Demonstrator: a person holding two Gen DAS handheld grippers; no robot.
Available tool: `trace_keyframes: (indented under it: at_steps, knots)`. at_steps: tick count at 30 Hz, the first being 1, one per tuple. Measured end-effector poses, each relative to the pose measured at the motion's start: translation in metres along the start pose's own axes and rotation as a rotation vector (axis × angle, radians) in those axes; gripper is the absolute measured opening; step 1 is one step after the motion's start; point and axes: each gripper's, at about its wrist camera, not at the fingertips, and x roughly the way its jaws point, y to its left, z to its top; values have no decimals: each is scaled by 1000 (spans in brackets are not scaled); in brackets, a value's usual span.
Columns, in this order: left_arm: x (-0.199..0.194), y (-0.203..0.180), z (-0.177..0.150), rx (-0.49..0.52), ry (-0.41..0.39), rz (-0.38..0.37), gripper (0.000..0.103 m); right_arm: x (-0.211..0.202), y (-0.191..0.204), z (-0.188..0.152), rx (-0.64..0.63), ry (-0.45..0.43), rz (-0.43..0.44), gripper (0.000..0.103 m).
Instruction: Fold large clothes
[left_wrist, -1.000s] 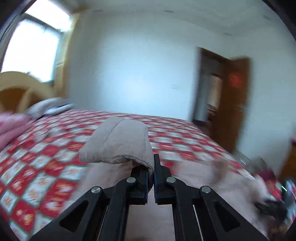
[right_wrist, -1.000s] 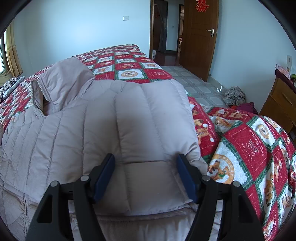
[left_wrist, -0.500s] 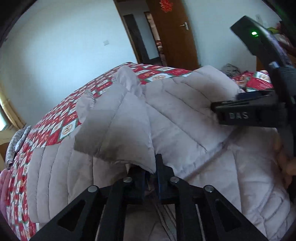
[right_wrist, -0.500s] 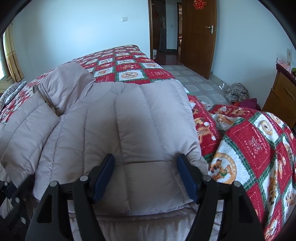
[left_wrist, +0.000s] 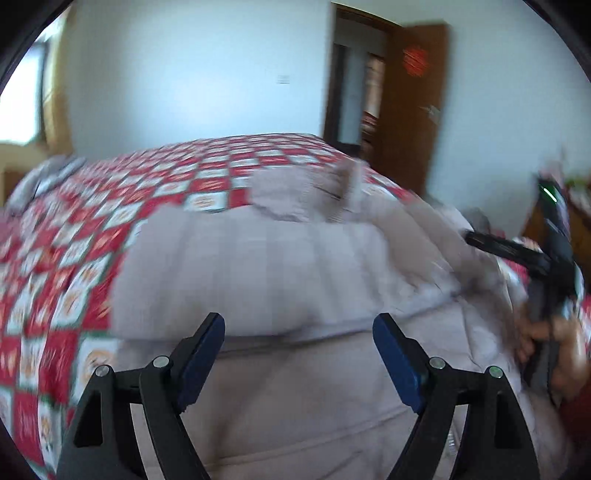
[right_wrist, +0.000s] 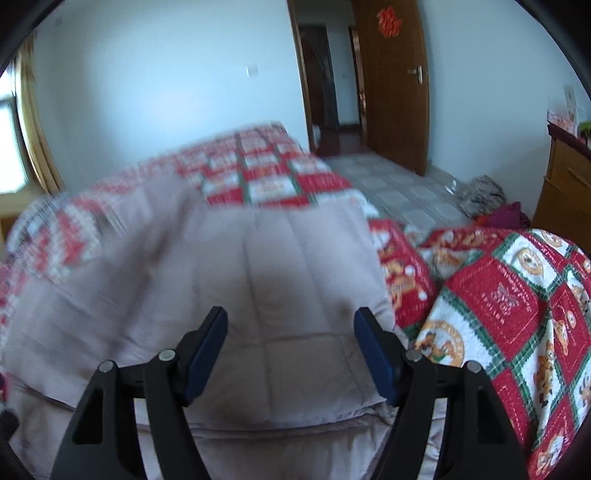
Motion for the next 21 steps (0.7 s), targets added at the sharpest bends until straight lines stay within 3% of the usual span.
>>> trace_keyframes:
  at_steps: [2,4,5,9,12,14,16,17,19,21]
  knots:
    - [-5,29,2,-93,-19,-2,83,-18,3,4,66,-12,102,79]
    - [-8,55,0,-188,-45,28,83,-23,14,5,92,5,200,97]
    - [-11,67,-2,-232,-50,46,83,-22,22,5,83,18,211,103]
    - [-14,109,-13,-413,-44,109,83,7,53,-5,6,120,159,100]
    - [-16,126,-22,-471,-29,127,83,35,70,-16,-42,215,117,78]
    - [-21,134,-24,-474,-38,157,83,42,76,-22,-66,220,99,70]
    - [-23,140,-23,-476,-44,177,83,37,84,-22,-111,212,103,46]
    - [-24,142,-21,-480,-45,179,83,34,88,-21,-133,211,105,22]
    - [-26,146,-17,-484,-53,172,83,24,90,-18,-157,187,106,13]
    - [-28,146,-9,-483,-69,175,83,9,85,-15,-158,157,119,12]
